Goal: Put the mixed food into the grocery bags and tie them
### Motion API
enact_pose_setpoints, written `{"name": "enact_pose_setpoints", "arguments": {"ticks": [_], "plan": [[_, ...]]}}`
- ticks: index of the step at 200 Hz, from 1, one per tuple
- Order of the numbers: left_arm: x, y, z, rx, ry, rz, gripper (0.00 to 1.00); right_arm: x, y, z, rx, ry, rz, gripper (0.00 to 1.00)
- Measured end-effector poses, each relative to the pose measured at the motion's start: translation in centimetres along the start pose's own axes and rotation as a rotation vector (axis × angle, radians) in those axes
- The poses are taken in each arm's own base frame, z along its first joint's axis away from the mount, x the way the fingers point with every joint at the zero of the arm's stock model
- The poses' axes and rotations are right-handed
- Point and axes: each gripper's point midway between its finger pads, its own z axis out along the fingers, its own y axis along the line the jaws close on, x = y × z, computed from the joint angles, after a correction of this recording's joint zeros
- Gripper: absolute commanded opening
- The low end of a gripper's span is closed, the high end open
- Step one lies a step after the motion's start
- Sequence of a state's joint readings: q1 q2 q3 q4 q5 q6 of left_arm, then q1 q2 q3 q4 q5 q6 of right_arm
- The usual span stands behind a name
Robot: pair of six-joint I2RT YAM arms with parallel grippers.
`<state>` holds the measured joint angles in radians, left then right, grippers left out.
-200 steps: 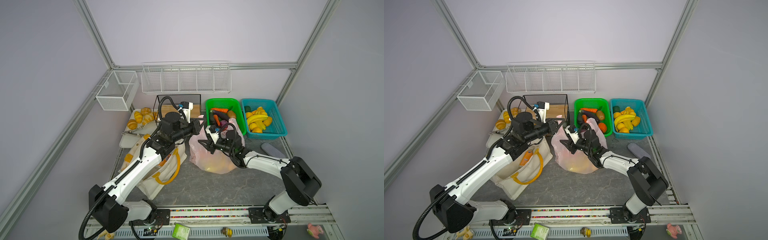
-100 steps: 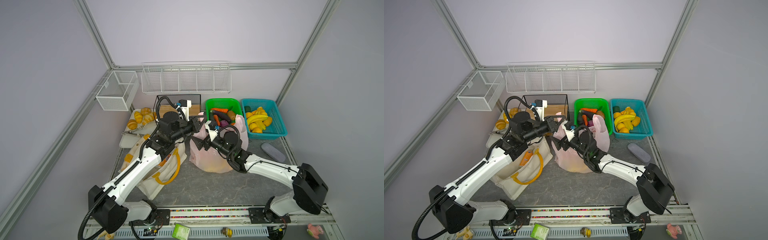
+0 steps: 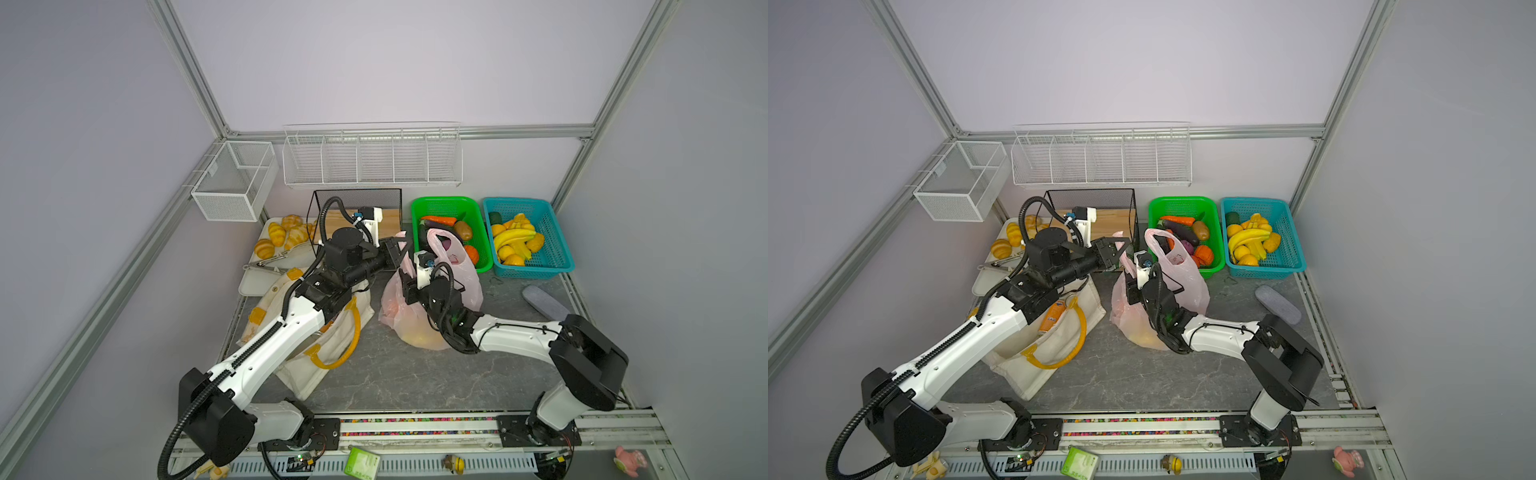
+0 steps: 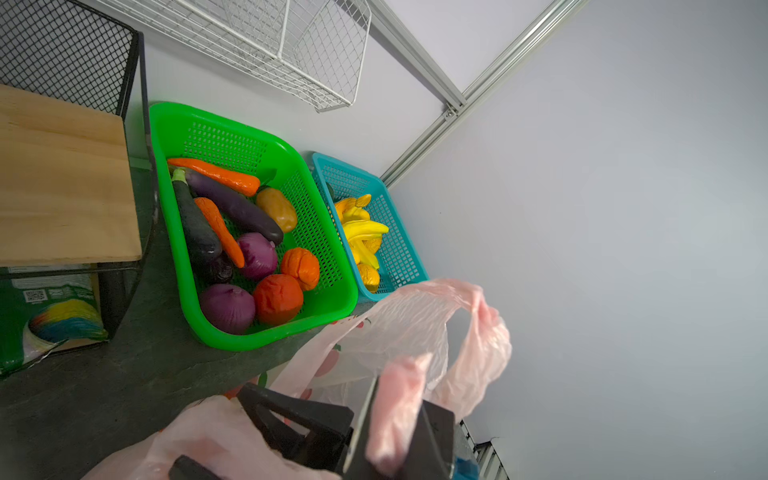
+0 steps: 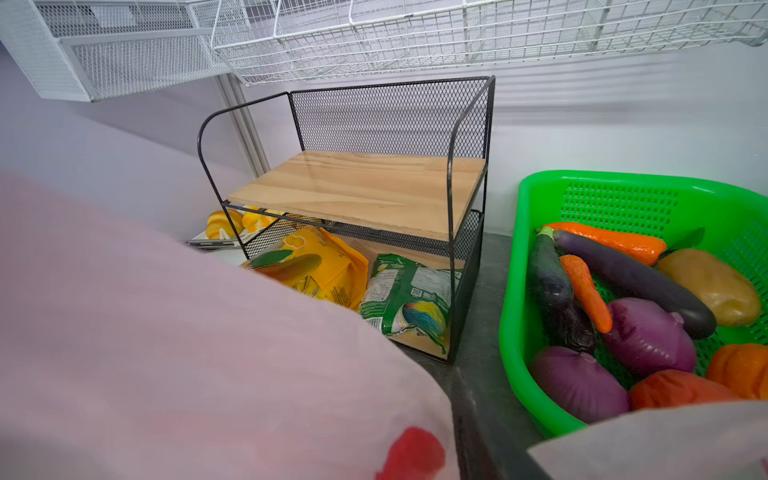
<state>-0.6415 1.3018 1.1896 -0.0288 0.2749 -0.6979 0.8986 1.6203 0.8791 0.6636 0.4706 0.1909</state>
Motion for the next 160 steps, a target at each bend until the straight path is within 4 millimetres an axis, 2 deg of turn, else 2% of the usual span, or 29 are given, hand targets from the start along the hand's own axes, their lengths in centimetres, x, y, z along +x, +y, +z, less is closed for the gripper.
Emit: {"name": "enact_pose_setpoints", "arguments": {"ticks": [12, 30, 50, 88, 106, 138, 160], "plan": [[-0.3, -0.2, 0.0, 0.004, -0.009, 0.006, 0.0, -0.4, 0.3, -0.2, -0.013, 0.023, -0.034, 0.87], [-1.0, -0.5, -0.2, 0.009, -0.026, 0.02, 0.0, -1.9, 0.8, -0.9, -0.041, 0.057, -0.091, 1.0], [-1.7, -0.7, -0.4, 0.008, -0.044, 0.041, 0.0, -4.7, 1.7, -2.2, -0.1, 0.082, -0.136, 0.89], [-2.4, -0.2, -0.3, -0.012, -0.055, 0.063, 0.0, -10.0, 2.6, -6.2, -0.203, 0.104, -0.243, 0.88], [-2.6, 0.1, -0.2, -0.021, -0.057, 0.071, 0.0, -11.7, 2.8, -8.2, -0.243, 0.12, -0.303, 0.88], [-2.5, 0.5, 0.0, -0.039, -0.053, 0.082, 0.0, -13.4, 2.9, -11.9, -0.323, 0.142, -0.396, 0.89], [-2.5, 0.9, 0.1, -0.056, -0.052, 0.088, 0.0, -14.5, 1.5, -15.0, -0.341, 0.129, -0.423, 0.9]]}}
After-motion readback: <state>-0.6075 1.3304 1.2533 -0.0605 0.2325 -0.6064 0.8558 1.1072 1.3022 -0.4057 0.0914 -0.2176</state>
